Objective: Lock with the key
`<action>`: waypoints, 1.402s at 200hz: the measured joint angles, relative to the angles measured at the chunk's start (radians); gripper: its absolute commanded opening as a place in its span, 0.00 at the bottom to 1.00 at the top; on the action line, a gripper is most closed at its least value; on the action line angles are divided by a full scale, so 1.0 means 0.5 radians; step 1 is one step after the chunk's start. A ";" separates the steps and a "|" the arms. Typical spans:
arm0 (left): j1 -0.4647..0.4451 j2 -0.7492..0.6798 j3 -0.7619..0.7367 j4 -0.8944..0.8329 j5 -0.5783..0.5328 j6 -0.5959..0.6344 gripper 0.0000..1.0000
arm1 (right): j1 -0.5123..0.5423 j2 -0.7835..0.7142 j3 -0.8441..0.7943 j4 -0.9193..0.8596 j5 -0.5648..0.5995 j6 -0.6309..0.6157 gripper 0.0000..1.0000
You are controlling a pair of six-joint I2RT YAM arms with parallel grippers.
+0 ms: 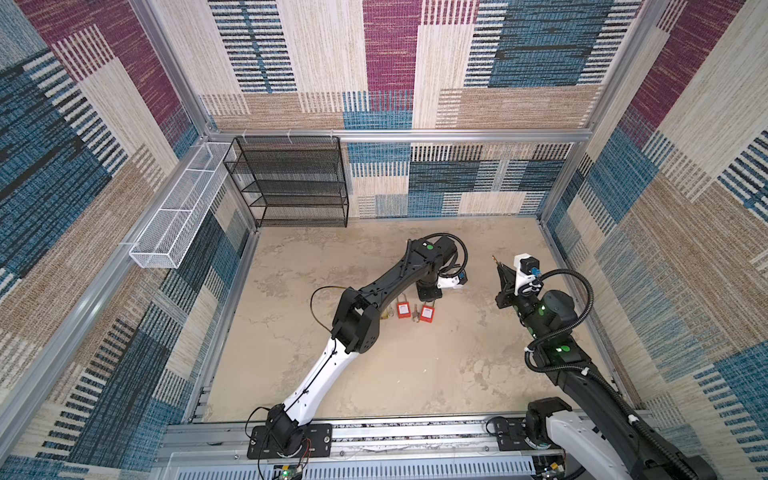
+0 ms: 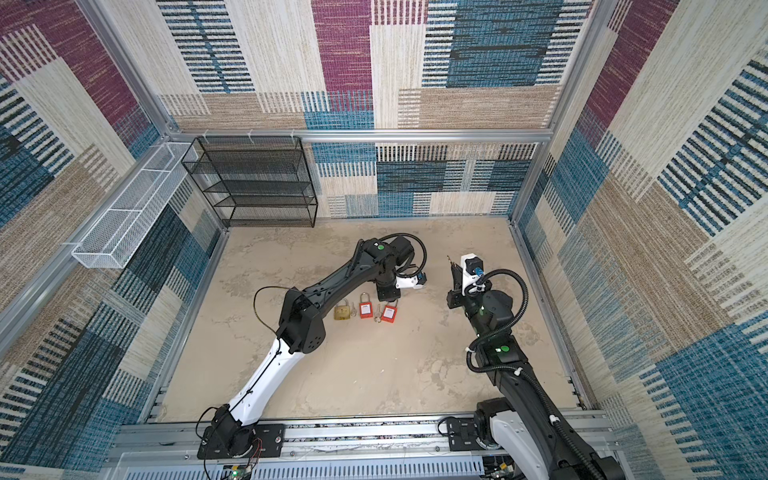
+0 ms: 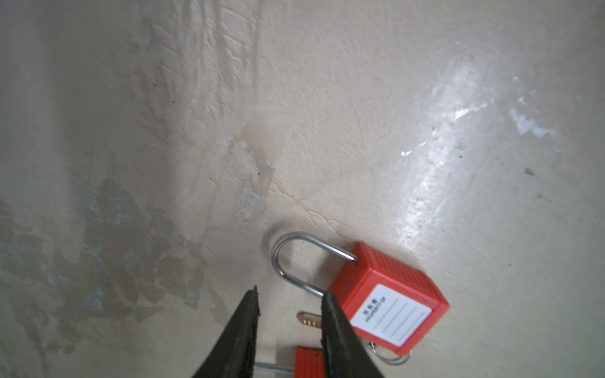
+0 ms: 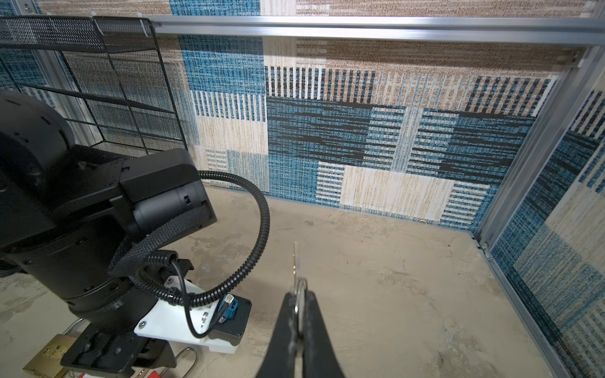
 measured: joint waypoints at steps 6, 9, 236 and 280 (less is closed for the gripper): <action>0.003 0.000 0.005 0.002 0.007 -0.010 0.38 | 0.000 0.000 0.000 0.000 0.000 0.001 0.00; 0.005 -0.002 0.006 0.003 0.018 -0.018 0.39 | 0.000 0.000 0.000 0.000 0.000 0.001 0.00; -0.054 -0.742 -1.308 0.605 0.035 -0.363 0.62 | -0.005 -0.064 -0.089 -0.017 0.002 0.051 0.00; -0.071 -0.744 -1.331 0.696 -0.018 -0.398 0.62 | -0.006 -0.058 -0.089 -0.012 0.006 0.045 0.00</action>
